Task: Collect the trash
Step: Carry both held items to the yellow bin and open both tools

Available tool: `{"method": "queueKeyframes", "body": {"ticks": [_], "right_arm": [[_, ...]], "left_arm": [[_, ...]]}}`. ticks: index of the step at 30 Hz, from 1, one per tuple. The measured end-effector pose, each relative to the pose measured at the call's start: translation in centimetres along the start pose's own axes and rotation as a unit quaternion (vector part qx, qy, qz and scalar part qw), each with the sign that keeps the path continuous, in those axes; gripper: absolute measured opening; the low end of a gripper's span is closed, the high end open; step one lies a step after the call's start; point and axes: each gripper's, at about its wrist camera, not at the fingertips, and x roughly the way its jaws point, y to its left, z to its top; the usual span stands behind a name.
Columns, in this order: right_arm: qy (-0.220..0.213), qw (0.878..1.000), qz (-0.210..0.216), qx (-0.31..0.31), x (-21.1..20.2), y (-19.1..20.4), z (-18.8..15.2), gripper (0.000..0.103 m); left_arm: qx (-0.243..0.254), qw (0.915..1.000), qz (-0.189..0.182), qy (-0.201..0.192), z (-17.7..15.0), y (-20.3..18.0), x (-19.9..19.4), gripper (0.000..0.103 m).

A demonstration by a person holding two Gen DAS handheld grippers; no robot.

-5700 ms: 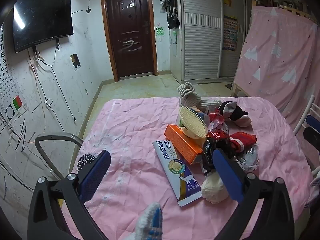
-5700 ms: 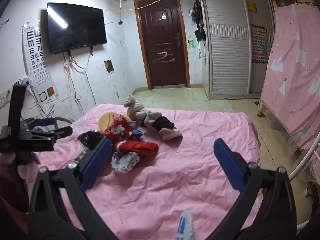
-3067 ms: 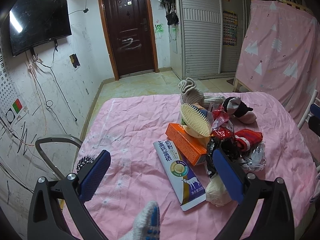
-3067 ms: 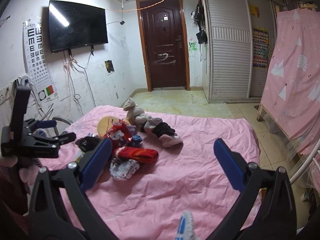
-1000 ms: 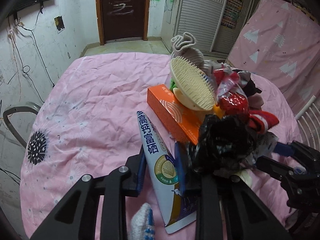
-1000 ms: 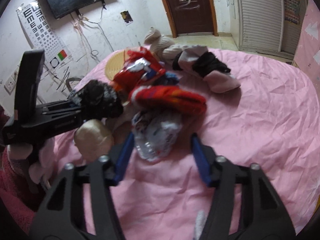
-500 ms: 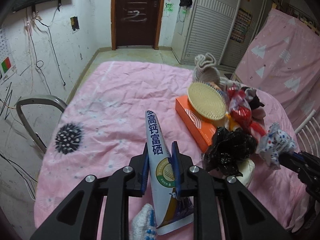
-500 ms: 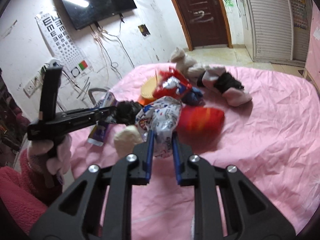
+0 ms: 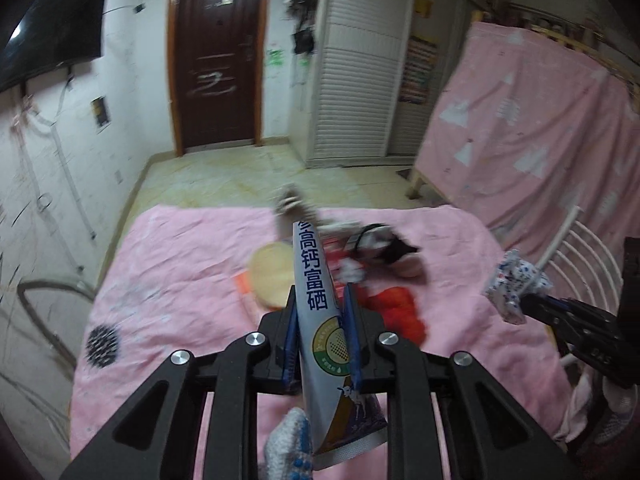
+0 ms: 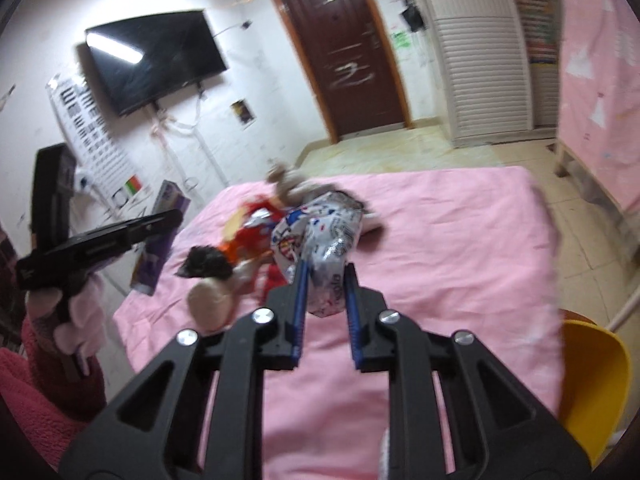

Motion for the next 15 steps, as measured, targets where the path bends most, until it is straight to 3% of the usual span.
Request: {"method": "queueKeyframes", "body": {"ticks": [8,15], "right_arm": [[-0.045,0.994,-0.087,0.053,-6.1,-7.3,-1.4,0.017],[-0.045,0.983,-0.154,0.088,-9.0,-12.6,-3.7,0.018]], "left_arm": [[0.061,0.9924,-0.107,-0.006,1.8,-10.5,1.4,0.011],[0.101,0.9796,-0.174,0.000,2.6,-18.9,2.9,0.011]]}}
